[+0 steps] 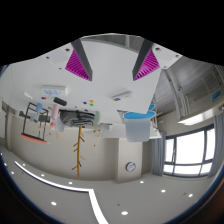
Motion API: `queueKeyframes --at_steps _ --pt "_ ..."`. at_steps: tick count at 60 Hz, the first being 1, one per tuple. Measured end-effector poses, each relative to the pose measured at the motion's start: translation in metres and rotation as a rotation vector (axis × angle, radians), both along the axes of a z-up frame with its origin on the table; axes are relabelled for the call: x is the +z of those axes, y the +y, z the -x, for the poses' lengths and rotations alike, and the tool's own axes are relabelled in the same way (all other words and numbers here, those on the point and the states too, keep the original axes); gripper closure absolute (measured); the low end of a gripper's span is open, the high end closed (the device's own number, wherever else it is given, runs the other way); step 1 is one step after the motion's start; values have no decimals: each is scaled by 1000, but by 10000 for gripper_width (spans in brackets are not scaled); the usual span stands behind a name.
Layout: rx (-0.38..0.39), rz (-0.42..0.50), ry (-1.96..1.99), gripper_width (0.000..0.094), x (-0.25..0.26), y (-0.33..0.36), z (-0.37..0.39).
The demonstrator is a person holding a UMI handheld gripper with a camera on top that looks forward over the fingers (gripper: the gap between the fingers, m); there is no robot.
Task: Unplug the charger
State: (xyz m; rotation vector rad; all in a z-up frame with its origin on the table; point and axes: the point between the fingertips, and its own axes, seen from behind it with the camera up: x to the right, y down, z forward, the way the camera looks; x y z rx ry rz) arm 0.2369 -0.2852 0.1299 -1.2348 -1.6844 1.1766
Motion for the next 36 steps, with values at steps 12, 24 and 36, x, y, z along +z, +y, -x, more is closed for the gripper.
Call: queueKeyframes --at_steps 12,24,36 --pt "-126 26 8 86 -17 81 54" --pt "-234 19 3 88 -41 172 96" --pt "-309 2 -3 87 -59 257 132"
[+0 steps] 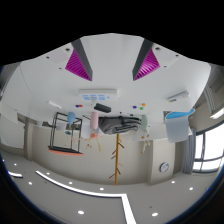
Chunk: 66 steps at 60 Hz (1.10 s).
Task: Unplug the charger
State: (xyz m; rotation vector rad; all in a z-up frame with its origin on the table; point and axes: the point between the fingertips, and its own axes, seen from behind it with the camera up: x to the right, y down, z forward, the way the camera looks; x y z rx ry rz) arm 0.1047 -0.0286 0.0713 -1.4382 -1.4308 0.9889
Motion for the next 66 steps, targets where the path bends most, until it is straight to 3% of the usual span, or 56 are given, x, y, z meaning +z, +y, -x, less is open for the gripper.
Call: queueKeyframes --at_steps 21,49,66 --pt "23 -7 -36 84 -26 78 84" --pt "10 43 -38 95 -43 102 242" --pt "25 22 -85 111 -67 110 295"
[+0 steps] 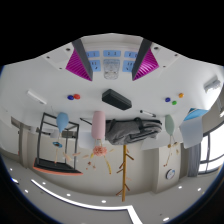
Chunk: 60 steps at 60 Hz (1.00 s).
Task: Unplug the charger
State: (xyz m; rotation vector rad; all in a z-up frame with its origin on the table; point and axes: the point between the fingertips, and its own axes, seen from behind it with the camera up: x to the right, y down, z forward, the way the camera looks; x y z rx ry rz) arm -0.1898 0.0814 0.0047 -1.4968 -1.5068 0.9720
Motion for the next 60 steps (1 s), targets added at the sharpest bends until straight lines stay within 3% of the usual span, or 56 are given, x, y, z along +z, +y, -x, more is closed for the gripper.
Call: queueKeyframes --at_steps 7,9,10,12,17,22,30,34,40,48,60 --pt "6 14 -18 180 -2 -1 9" --pt "10 13 -22 299 -3 -2 11" --pt "15 12 -28 405 -4 -3 12" --pt "10 -1 -34 748 -5 0 14" --pt "2 6 -46 843 -5 -1 17" --pt "19 14 -50 865 1 -2 18" --pt "-5 111 88 866 108 10 29" --pt "-24 164 56 865 139 26 26" --pt "-45 157 36 865 164 66 15" --pt "-94 90 -17 865 144 130 5" --pt "-160 -15 -153 835 54 197 -12"
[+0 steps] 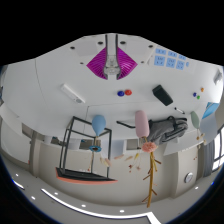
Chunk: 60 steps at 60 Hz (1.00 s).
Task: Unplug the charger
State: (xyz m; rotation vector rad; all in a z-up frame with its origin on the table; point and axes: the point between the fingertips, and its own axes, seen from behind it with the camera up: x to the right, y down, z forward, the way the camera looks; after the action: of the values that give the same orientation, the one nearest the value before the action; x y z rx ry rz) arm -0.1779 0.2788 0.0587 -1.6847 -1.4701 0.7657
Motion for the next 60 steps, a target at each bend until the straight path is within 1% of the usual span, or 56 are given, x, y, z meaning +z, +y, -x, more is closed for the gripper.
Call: queueKeyframes --at_steps 9,15,19,22,24,28,35,38,45,55,60 --pt "-26 -8 -66 667 -48 22 -5" --pt "-31 -28 -65 381 -47 27 -8" --pt "-17 -35 -58 248 -39 25 -12" --pt "-14 -39 -67 127 -31 24 -21" --pt "-13 -42 -62 79 -22 22 -28" --pt "13 -50 -51 82 0 13 -47" --pt "61 -64 -45 83 50 -8 -105" --pt "81 -53 -52 82 72 -19 -137" --pt "96 1 -67 84 114 -44 -213" --pt "115 18 -93 83 142 -70 -289" --pt "115 -3 -91 82 141 -72 -299"
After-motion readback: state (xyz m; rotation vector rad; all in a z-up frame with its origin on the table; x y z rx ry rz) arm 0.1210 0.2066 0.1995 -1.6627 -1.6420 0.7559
